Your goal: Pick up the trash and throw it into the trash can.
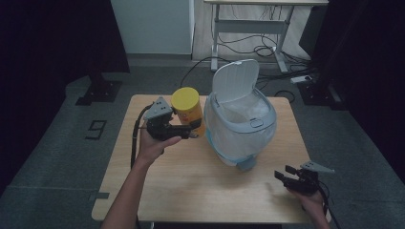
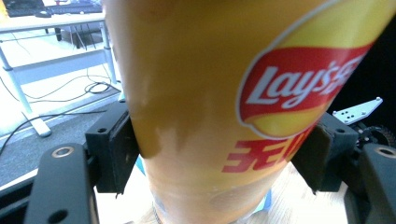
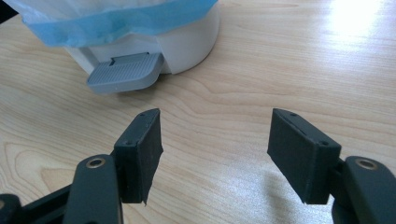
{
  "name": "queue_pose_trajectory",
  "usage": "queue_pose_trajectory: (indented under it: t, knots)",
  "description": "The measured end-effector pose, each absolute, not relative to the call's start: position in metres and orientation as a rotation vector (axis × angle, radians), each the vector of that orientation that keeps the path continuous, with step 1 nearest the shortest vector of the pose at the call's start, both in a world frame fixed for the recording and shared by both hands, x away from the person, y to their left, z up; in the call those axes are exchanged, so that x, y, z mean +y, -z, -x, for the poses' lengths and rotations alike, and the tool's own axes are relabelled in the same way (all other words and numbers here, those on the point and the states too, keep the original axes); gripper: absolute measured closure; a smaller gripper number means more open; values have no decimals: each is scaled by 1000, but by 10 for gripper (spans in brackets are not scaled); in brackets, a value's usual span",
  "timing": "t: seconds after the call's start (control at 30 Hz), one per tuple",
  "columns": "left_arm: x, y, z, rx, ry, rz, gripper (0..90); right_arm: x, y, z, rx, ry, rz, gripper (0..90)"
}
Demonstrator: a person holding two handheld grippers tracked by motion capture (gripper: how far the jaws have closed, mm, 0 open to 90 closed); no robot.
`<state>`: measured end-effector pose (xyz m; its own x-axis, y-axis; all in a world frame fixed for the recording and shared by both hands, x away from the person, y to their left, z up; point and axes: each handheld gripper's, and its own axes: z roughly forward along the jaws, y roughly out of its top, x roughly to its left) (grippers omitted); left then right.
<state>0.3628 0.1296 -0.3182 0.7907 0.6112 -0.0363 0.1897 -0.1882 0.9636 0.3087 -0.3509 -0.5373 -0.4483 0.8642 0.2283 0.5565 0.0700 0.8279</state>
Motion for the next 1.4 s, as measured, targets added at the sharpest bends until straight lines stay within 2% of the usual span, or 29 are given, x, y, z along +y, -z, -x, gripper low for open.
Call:
queue_pose_trajectory:
  t: [1.4]
  knots:
    - [96,287,-381,559,-401,-1741,247,-353,542,-311,2063,-1295,-1429,345]
